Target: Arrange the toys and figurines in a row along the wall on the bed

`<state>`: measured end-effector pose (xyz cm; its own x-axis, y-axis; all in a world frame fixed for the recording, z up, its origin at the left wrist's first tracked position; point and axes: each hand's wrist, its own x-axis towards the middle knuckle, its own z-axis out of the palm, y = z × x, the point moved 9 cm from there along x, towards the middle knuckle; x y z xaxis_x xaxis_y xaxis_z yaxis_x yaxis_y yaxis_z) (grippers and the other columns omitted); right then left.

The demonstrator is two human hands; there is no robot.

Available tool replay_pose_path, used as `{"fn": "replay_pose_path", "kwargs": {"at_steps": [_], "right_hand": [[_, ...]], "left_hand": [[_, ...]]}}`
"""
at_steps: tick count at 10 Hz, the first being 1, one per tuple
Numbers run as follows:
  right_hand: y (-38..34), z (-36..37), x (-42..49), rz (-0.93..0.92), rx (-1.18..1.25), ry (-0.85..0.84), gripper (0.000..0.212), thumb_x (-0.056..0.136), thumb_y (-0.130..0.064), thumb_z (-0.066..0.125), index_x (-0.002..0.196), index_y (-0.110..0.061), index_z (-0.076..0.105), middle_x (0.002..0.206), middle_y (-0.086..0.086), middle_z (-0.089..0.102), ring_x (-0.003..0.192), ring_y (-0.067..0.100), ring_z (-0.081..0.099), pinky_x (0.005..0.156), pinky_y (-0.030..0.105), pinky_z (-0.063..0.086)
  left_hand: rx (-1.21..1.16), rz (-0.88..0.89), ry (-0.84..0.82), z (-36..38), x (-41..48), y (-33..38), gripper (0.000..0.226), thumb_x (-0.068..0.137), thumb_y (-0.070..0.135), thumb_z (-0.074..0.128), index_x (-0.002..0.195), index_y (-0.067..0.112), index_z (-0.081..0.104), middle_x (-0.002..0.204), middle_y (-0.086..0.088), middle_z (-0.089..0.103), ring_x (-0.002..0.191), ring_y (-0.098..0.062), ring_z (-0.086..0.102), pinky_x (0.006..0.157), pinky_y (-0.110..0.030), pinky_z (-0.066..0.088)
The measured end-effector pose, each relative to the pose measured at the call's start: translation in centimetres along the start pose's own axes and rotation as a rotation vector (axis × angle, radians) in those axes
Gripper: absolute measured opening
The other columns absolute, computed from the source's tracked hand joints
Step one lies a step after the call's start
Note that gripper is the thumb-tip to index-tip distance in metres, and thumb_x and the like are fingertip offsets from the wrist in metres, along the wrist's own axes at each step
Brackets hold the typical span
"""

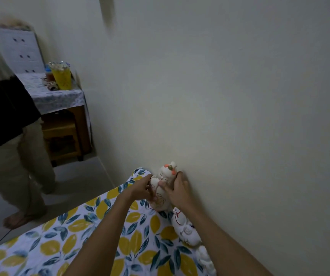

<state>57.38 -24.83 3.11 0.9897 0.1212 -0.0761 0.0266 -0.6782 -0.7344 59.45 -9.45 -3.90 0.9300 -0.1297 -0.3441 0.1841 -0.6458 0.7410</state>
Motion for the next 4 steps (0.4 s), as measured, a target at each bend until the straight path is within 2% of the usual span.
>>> {"fn": "replay_pose_path", "kwargs": {"at_steps": [2,3,4], "right_hand": [[0.6,-0.2,-0.3,0.036,0.018,0.016,0.064,0.088,-0.047,0.064,0.129,-0.003,0.041,0.127,0.022,0.059,0.115,0.037,0.059,0.091,0.038,0.051],[0.2,-0.1,-0.6,0.033,0.020,0.013,0.063,0.089,-0.047,0.062,0.130,-0.003,0.041,0.127,0.021,0.060,0.114,0.036,0.060,0.090,0.036,0.050],[-0.2,-0.9,-2.1,0.047,-0.012,0.059,0.069,0.093,-0.048,0.056,0.141,-0.002,0.035,0.128,0.021,0.060,0.115,0.035,0.060,0.086,0.032,0.049]], "left_hand": [[0.051,-0.035,-0.060,0.9,0.4,-0.3,0.078,0.071,0.006,0.072,0.139,0.019,0.037,0.138,-0.012,0.052,0.128,-0.033,0.048,0.108,-0.052,0.045],[0.088,-0.017,-0.041,1.0,-0.9,0.5,0.084,0.075,0.011,0.073,0.146,0.021,0.029,0.148,-0.010,0.044,0.136,-0.034,0.041,0.112,-0.049,0.041],[0.201,-0.049,0.052,0.3,-3.6,0.7,0.095,0.084,0.019,0.071,0.154,0.013,0.007,0.163,-0.007,0.014,0.150,-0.028,0.018,0.120,-0.040,0.029]]}}
